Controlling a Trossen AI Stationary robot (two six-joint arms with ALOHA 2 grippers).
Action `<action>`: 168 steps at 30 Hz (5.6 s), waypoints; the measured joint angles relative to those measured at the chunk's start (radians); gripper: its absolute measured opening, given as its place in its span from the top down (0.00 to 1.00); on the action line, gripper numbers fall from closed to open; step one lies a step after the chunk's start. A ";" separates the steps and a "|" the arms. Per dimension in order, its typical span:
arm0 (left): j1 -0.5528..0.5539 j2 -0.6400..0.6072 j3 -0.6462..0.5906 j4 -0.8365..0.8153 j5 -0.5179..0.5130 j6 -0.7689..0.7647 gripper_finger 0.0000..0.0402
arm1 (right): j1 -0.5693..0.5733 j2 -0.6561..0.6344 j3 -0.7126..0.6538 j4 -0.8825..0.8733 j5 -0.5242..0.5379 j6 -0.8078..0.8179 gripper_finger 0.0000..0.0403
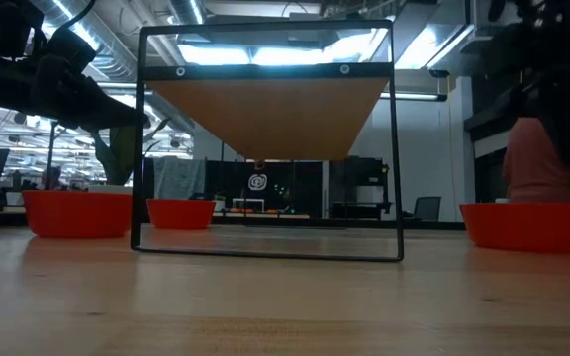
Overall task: Pick & Place Mini bowls
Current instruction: Put the bottom right red bowl on the shelf
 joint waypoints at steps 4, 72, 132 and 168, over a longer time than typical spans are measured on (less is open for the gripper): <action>0.000 0.000 0.000 0.000 0.000 0.000 0.99 | -0.001 0.000 -0.027 0.022 0.038 -0.005 0.51; 0.000 0.000 0.000 0.000 0.000 0.000 0.99 | -0.119 0.026 -0.263 0.272 0.079 -0.117 0.77; 0.000 0.000 0.000 0.000 0.000 0.000 0.99 | -0.123 0.224 0.558 -0.097 0.356 -0.567 1.00; 0.000 0.000 0.000 0.000 0.000 0.000 0.99 | -0.295 0.546 0.859 -0.022 0.131 -1.395 1.00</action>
